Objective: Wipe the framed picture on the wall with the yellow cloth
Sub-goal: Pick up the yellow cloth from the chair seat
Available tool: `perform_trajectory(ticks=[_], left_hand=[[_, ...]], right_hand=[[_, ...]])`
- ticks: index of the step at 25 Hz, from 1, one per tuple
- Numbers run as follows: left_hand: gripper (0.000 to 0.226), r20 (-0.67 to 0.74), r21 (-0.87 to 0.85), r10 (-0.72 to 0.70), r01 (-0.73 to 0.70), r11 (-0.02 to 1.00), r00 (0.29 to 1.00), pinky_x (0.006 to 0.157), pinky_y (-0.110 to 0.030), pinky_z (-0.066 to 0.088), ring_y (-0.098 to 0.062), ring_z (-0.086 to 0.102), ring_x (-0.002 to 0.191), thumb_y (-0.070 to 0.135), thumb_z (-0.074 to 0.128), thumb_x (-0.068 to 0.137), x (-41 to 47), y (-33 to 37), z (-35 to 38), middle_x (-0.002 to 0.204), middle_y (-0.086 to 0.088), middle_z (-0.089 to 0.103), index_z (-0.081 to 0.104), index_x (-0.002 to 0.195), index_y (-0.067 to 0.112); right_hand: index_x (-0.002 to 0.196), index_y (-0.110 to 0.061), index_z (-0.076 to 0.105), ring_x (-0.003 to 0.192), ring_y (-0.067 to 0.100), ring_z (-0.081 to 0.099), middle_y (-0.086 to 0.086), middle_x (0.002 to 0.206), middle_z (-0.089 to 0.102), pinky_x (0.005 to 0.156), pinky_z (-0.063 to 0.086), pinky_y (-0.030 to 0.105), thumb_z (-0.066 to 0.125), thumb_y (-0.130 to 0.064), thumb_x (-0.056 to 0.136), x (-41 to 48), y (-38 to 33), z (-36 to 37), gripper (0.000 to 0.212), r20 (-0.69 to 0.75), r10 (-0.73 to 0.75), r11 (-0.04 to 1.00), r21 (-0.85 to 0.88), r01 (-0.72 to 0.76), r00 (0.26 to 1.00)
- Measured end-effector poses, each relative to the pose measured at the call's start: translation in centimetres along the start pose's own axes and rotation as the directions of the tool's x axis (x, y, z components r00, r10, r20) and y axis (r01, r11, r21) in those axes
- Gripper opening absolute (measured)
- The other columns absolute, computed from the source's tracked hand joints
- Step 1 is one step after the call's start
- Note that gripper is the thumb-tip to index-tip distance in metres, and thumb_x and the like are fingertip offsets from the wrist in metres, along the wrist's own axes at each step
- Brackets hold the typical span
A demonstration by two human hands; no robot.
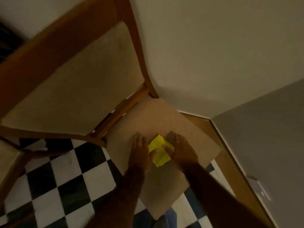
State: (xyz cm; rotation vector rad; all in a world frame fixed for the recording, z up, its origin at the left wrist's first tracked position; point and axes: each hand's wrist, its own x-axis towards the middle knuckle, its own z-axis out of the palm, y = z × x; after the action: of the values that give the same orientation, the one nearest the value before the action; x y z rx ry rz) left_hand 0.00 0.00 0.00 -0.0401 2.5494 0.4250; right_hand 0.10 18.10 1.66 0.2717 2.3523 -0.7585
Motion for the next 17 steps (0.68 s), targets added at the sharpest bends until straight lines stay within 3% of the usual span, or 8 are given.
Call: perform_trajectory(ticks=[3, 5, 7, 10, 13, 17], left_hand=[[0.057, -0.008, -0.023, -0.100, 0.100, 0.995, 0.995, 0.122, -0.040, 0.025, -0.032, 0.021, 0.151, 0.045, 0.048, 0.099, 1.0, -1.1, 2.8, 0.161, -0.017, 0.026, 0.047, 0.143, 0.008], [0.047, -0.034, -0.100, -0.121, 0.117, 0.988, 0.992, 0.115, -0.036, 0.031, -0.030, 0.034, 0.142, 0.037, 0.055, 0.097, 1.4, -1.6, 3.8, 0.151, -0.017, 0.040, 0.056, 0.133, 0.007], [0.039, -0.052, -0.242, -0.161, 0.143, 0.960, 0.986, 0.098, -0.029, 0.038, -0.027, 0.049, 0.128, 0.033, 0.062, 0.094, 1.8, -1.6, 3.6, 0.132, -0.014, 0.058, 0.064, 0.122, 0.006], [0.029, -0.018, -0.514, -0.234, 0.192, 0.836, 0.972, 0.079, -0.027, 0.044, -0.023, 0.066, 0.102, 0.026, 0.070, 0.089, 1.7, -1.2, 1.9, 0.106, -0.009, 0.072, 0.070, 0.112, 0.009], [0.028, -0.021, -0.661, -0.239, 0.166, 0.732, 0.971, 0.079, -0.028, 0.047, -0.018, 0.065, 0.096, 0.022, 0.072, 0.088, 0.6, 0.4, -0.6, 0.106, -0.005, 0.071, 0.068, 0.114, 0.012], [0.025, -0.081, -0.818, -0.214, 0.058, 0.573, 0.974, 0.086, -0.034, 0.053, -0.021, 0.068, 0.100, 0.020, 0.074, 0.087, -1.3, 4.7, -5.5, 0.108, -0.007, 0.072, 0.067, 0.111, 0.016]], right_hand=[[0.157, -0.013, 0.033, 0.144, 0.028, 0.040, 0.010, 0.159, 0.036, 0.115, 0.039, 0.042, 0.047, -0.058, 0.097, 1.7, 0.4, 3.2, 0.076, -0.022, -0.009, 1.000, 0.029, 0.010, 1.000], [0.154, -0.014, 0.038, 0.139, 0.028, 0.042, 0.010, 0.155, 0.040, 0.112, 0.042, 0.041, 0.052, -0.041, 0.099, 2.5, 0.6, 4.5, 0.063, -0.063, -0.013, 1.000, 0.008, 0.013, 0.998], [0.152, -0.018, 0.044, 0.137, 0.028, 0.046, 0.010, 0.152, 0.047, 0.112, 0.041, 0.039, 0.054, -0.025, 0.099, 3.2, 0.9, 4.7, 0.054, -0.073, 0.000, 0.998, 0.066, 0.005, 0.997], [0.145, -0.014, 0.055, 0.133, 0.029, 0.054, 0.011, 0.145, 0.059, 0.108, 0.043, 0.035, 0.066, -0.022, 0.093, 3.1, 1.0, 3.0, 0.054, -0.020, 0.053, 0.975, 0.216, -0.047, 0.998], [0.123, -0.010, 0.066, 0.112, 0.029, 0.065, 0.009, 0.115, 0.070, 0.085, 0.045, 0.027, 0.079, -0.027, 0.083, 1.6, 0.9, 0.0, 0.046, -0.005, 0.136, 0.928, 0.352, -0.126, 0.991], [0.096, -0.015, 0.072, 0.091, 0.022, 0.064, 0.002, 0.089, 0.067, 0.080, 0.051, 0.034, 0.085, -0.023, 0.075, -2.1, -0.1, -6.0, 0.025, -0.061, 0.122, 0.872, 0.483, -0.078, 0.991]])
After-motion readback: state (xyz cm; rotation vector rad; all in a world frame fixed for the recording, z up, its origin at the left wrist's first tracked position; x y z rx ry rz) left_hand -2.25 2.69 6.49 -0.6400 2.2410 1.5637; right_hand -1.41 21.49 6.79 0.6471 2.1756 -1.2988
